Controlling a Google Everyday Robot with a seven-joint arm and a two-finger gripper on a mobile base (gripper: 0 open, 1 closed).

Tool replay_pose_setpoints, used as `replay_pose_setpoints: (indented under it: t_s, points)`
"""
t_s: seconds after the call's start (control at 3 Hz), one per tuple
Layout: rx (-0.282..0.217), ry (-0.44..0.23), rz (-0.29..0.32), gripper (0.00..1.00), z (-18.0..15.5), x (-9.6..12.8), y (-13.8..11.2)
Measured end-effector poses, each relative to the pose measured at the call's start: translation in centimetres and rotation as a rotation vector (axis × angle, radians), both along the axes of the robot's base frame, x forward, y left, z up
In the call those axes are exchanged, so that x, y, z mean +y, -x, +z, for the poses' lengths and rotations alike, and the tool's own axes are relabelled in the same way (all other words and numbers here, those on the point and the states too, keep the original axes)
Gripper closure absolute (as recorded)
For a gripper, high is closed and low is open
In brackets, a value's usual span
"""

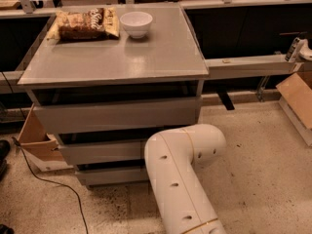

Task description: Close bottom drawer

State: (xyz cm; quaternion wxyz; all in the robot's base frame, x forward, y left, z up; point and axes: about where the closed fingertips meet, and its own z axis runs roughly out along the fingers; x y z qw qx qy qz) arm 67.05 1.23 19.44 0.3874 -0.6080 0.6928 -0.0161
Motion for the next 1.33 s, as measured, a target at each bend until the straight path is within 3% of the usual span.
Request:
replay_pose_setpoints:
  t_s: [0.33, 1.0, 1.33]
  points:
    - [-0.036, 0.001, 0.022, 1.0, 0.7, 0.6, -1.1]
    - [-0.039, 0.001, 0.02, 1.0, 1.0, 0.4, -1.0]
    - [0.074, -0.014, -0.004, 1.0, 0.8, -2.4, 2.4]
